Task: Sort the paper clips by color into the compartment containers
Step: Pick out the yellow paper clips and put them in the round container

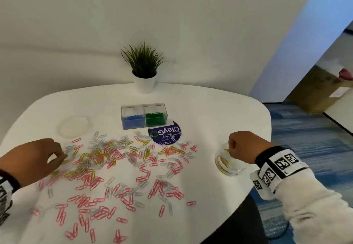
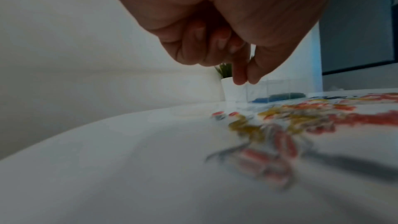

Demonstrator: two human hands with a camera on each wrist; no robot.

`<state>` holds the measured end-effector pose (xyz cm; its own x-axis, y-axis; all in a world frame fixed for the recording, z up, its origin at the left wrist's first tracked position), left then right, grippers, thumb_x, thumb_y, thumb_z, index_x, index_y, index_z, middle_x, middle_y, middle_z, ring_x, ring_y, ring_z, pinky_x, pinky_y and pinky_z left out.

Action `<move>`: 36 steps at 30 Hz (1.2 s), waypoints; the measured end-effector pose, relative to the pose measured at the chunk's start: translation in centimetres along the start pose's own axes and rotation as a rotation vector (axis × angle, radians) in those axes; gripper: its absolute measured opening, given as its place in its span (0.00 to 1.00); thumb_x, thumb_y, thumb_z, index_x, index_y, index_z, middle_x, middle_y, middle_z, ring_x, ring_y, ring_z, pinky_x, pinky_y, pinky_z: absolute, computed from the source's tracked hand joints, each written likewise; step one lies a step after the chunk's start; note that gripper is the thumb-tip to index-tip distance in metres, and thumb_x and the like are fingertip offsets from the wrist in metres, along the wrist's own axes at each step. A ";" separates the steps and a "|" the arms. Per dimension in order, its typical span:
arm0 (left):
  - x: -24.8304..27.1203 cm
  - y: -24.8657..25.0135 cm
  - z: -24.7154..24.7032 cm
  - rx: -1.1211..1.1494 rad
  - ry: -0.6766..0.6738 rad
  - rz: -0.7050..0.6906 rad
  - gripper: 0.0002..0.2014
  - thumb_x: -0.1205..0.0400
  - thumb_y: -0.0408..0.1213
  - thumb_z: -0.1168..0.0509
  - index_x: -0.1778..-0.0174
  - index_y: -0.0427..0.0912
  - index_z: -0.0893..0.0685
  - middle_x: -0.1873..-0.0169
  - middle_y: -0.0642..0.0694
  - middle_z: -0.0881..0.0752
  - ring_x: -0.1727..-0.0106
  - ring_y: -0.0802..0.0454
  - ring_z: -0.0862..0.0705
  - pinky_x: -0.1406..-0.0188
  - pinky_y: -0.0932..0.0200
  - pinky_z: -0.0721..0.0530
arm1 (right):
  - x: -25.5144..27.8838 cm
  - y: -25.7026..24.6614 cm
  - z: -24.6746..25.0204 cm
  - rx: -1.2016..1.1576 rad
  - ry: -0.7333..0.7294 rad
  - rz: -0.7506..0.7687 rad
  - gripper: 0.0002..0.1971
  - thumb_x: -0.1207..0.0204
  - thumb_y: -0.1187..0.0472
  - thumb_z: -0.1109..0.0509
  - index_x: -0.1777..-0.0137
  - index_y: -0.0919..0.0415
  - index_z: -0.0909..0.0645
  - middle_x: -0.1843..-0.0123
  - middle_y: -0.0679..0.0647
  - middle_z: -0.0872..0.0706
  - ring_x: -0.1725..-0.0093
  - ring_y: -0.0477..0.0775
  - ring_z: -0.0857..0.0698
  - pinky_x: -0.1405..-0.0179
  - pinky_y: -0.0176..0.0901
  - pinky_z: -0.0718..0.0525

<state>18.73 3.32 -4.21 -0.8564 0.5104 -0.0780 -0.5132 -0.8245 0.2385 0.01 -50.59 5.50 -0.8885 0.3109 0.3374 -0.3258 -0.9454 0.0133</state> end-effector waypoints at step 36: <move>-5.7 39.9 -3.7 0.149 -0.425 -0.275 0.12 0.23 0.37 0.33 0.48 0.50 0.29 0.57 0.51 0.21 0.58 0.52 0.22 0.62 0.55 0.22 | -0.7 -1.1 -1.2 -0.288 -0.186 0.090 0.09 0.23 0.65 0.27 0.44 0.63 0.13 0.56 0.57 0.09 0.58 0.55 0.09 0.49 0.49 0.09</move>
<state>2.98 -33.39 2.15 -0.5762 0.7828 0.2350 -0.6758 -0.6180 0.4017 0.55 -49.68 4.11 -0.8525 0.1792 0.4911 -0.3501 -0.8933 -0.2818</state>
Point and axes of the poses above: each hand's wrist, its own x-axis away from the middle knuckle, its own z-axis out of the back of the hand, y = z × x, the point moved 2 cm from there along -x, towards the middle knuckle
